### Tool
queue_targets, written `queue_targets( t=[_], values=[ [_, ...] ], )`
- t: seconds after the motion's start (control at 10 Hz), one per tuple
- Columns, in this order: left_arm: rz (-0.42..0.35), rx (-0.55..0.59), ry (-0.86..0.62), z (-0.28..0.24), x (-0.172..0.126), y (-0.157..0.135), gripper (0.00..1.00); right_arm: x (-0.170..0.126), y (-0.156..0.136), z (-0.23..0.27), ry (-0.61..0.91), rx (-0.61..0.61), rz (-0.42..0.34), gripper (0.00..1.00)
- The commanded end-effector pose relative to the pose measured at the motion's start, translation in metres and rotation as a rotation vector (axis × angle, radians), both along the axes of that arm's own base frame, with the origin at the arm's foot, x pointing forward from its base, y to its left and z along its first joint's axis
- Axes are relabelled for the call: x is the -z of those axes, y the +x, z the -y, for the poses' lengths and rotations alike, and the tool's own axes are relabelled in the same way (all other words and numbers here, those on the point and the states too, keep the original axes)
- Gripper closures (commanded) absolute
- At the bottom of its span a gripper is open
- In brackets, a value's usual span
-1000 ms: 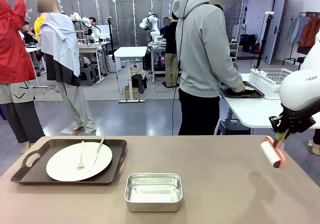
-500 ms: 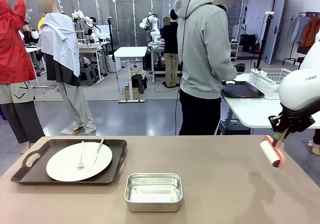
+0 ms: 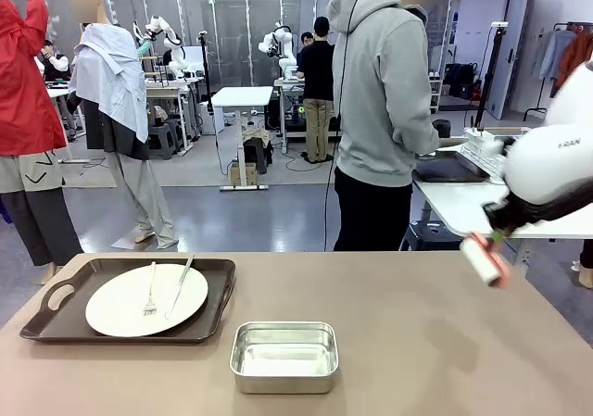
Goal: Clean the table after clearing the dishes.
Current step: Place the Lint Roller back on top of the Airtight Container.
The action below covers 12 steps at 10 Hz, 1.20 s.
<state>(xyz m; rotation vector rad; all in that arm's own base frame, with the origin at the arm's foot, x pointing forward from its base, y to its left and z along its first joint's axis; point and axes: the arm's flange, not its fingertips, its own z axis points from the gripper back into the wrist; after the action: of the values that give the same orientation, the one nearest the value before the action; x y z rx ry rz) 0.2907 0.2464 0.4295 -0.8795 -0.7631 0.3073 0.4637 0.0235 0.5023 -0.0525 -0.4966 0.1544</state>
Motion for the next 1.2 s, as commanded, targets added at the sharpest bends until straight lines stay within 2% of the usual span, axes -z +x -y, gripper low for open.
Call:
queue_targets(
  t=[0.0, 0.1, 0.3, 0.5, 0.6, 0.8, 0.9, 1.0, 1.1],
  values=[
    [0.015, 0.011, -0.005, -0.004, 0.000, -0.001, 0.00, -0.033, -0.026, -0.078, -0.050, -0.404, 0.216, 0.79],
    [0.015, 0.011, -0.005, -0.004, 0.000, -0.001, 0.00, -0.044, -0.037, -0.117, -0.075, -0.538, 0.250, 0.79],
    [0.015, 0.011, -0.005, -0.004, 0.000, -0.001, 0.00, -0.050, -0.068, -0.193, -0.118, -0.822, 0.263, 0.79],
    [0.015, 0.011, -0.005, -0.004, 0.000, -0.001, 0.00, -0.026, -0.114, -0.276, -0.204, -1.117, 0.208, 0.79],
    [0.015, 0.011, -0.005, -0.004, 0.000, -0.001, 0.00, -0.013, -0.133, -0.304, -0.270, -1.219, 0.174, 0.79],
    [0.015, 0.011, -0.005, -0.004, 0.000, -0.001, 0.00, 0.009, -0.158, -0.335, -0.342, -1.338, 0.095, 0.79],
    [0.015, 0.011, -0.005, -0.004, 0.000, -0.001, 0.00, 0.019, -0.159, -0.343, -0.358, -1.336, 0.063, 0.79],
    [0.015, 0.011, -0.005, -0.004, 0.000, -0.001, 0.00, 0.021, -0.158, -0.345, -0.378, -1.323, 0.066, 0.79],
    [0.015, 0.011, -0.005, -0.004, 0.000, -0.001, 0.00, 0.026, -0.171, -0.348, -0.318, -1.326, 0.072, 0.79]
  ],
)
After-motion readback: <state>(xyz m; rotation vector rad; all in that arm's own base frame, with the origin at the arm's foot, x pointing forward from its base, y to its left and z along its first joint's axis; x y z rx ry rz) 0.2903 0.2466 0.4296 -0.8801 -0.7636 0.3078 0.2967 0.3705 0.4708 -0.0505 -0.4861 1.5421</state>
